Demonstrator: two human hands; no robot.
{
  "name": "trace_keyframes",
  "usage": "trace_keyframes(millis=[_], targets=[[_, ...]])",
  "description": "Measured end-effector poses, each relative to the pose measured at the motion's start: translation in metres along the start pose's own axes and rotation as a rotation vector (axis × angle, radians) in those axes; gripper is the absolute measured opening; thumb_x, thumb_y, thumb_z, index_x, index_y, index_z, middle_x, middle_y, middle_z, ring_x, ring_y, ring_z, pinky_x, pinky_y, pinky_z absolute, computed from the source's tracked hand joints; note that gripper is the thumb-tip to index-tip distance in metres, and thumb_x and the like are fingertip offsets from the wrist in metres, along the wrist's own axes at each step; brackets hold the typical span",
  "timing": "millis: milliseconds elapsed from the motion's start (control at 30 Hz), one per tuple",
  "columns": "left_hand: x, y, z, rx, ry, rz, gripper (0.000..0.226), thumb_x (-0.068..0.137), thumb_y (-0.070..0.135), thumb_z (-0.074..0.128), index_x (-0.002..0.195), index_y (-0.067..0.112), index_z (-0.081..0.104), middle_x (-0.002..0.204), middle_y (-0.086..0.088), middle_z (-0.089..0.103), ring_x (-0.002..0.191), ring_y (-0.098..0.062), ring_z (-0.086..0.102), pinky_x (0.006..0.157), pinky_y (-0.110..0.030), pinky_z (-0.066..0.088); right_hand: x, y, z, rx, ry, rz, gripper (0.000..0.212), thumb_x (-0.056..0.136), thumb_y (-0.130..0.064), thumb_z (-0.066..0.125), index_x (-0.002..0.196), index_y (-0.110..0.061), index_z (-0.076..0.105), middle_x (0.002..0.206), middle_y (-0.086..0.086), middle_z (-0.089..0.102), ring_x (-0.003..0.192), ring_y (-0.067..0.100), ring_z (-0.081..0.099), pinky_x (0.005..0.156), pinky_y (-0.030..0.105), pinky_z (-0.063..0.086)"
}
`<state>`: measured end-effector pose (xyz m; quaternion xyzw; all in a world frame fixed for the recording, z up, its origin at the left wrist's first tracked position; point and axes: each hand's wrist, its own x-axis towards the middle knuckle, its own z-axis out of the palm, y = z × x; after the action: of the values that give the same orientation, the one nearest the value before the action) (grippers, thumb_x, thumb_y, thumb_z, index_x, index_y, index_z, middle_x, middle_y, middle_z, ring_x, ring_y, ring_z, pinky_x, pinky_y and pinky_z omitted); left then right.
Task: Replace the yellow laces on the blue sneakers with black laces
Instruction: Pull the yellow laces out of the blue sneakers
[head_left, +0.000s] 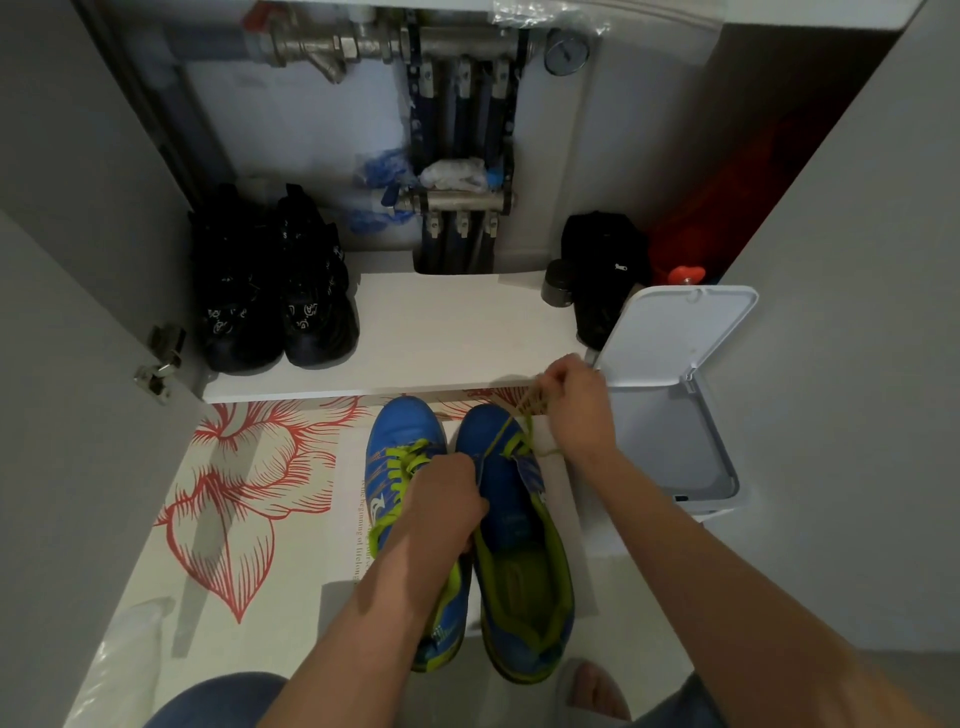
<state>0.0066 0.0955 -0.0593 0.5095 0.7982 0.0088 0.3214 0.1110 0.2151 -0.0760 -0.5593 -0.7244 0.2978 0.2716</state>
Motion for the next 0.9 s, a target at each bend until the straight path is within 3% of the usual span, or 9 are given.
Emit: trace_keyframes(millis=[67, 200, 333, 400, 500, 567, 633, 767, 900], targets=[[0.000, 0.001, 0.000, 0.015, 0.014, -0.004, 0.021, 0.091, 0.017, 0.054, 0.103, 0.002, 0.061, 0.067, -0.001, 0.048, 0.086, -0.020, 0.063, 0.085, -0.028, 0.052, 0.003, -0.006, -0.014, 0.197, 0.037, 0.119, 0.007, 0.098, -0.011, 0.044, 0.092, -0.012, 0.047, 0.089, 0.003, 0.055, 0.084, 0.016, 0.051, 0.070, 0.026, 0.038], [0.001, 0.004, 0.002, 0.050, 0.018, -0.018, 0.024, 0.092, 0.020, 0.054, 0.106, 0.002, 0.061, 0.095, -0.010, 0.065, 0.097, -0.023, 0.065, 0.085, -0.028, 0.051, 0.004, -0.012, -0.018, 0.280, 0.004, 0.073, 0.004, 0.096, -0.012, 0.048, 0.093, -0.012, 0.048, 0.079, -0.008, 0.050, 0.074, 0.009, 0.049, 0.061, 0.017, 0.038], [0.006, 0.005, 0.004, 0.018, 0.087, -0.016, 0.030, 0.090, 0.032, 0.057, 0.105, 0.006, 0.060, 0.103, -0.009, 0.064, 0.096, -0.021, 0.062, 0.078, -0.028, 0.048, 0.000, -0.014, -0.012, 0.164, -0.126, 0.001, 0.004, 0.094, -0.016, 0.054, 0.092, -0.013, 0.053, 0.077, -0.011, 0.052, 0.072, 0.007, 0.052, 0.062, 0.018, 0.043], [0.010, 0.006, 0.004, -0.069, 0.147, -0.005, 0.031, 0.090, 0.032, 0.057, 0.110, 0.009, 0.058, 0.111, -0.008, 0.061, 0.099, -0.020, 0.060, 0.080, -0.029, 0.047, -0.001, -0.011, -0.011, 0.089, -0.188, 0.011, 0.011, 0.095, -0.018, 0.053, 0.095, -0.008, 0.057, 0.084, -0.001, 0.059, 0.077, 0.014, 0.057, 0.068, 0.030, 0.052], [0.012, 0.008, 0.006, -0.128, 0.159, 0.036, 0.034, 0.090, 0.027, 0.059, 0.119, 0.012, 0.054, 0.121, -0.009, 0.054, 0.105, -0.021, 0.056, 0.086, -0.029, 0.046, 0.002, -0.002, -0.016, -0.006, -0.314, 0.189, 0.017, 0.096, -0.014, 0.050, 0.098, -0.001, 0.061, 0.094, 0.014, 0.061, 0.080, 0.027, 0.062, 0.069, 0.043, 0.057], [0.011, 0.010, 0.008, -0.107, 0.149, 0.057, 0.038, 0.090, 0.027, 0.060, 0.124, 0.013, 0.051, 0.125, -0.010, 0.047, 0.109, -0.022, 0.054, 0.087, -0.029, 0.044, -0.001, 0.002, -0.020, -0.101, -0.510, 0.380, 0.017, 0.094, -0.011, 0.053, 0.099, 0.003, 0.062, 0.090, 0.017, 0.062, 0.063, 0.024, 0.060, 0.056, 0.033, 0.053], [0.010, 0.012, 0.010, -0.095, 0.149, 0.066, 0.042, 0.090, 0.025, 0.059, 0.129, 0.015, 0.047, 0.130, -0.011, 0.042, 0.113, -0.023, 0.051, 0.090, -0.029, 0.043, -0.009, 0.004, -0.016, -0.171, -0.669, 0.457, 0.016, 0.091, -0.015, 0.059, 0.091, 0.001, 0.060, 0.086, 0.015, 0.062, 0.055, 0.017, 0.054, 0.048, 0.025, 0.047], [0.010, 0.013, 0.014, -0.097, 0.117, 0.066, 0.049, 0.090, 0.020, 0.059, 0.136, 0.021, 0.044, 0.136, -0.013, 0.034, 0.121, -0.026, 0.044, 0.098, -0.030, 0.040, -0.018, 0.013, 0.003, -0.026, -0.555, 0.463, 0.022, 0.088, -0.019, 0.064, 0.074, -0.008, 0.051, 0.070, 0.004, 0.051, 0.055, 0.009, 0.045, 0.037, 0.015, 0.038], [0.009, 0.013, 0.019, -0.065, 0.104, 0.081, 0.053, 0.090, 0.014, 0.058, 0.139, 0.024, 0.042, 0.138, -0.012, 0.030, 0.124, -0.026, 0.041, 0.100, -0.028, 0.038, -0.022, 0.017, 0.012, 0.237, -0.435, 0.513, 0.037, 0.086, -0.010, 0.066, 0.059, -0.017, 0.042, 0.061, -0.002, 0.043, 0.056, 0.005, 0.041, 0.032, 0.006, 0.030]])
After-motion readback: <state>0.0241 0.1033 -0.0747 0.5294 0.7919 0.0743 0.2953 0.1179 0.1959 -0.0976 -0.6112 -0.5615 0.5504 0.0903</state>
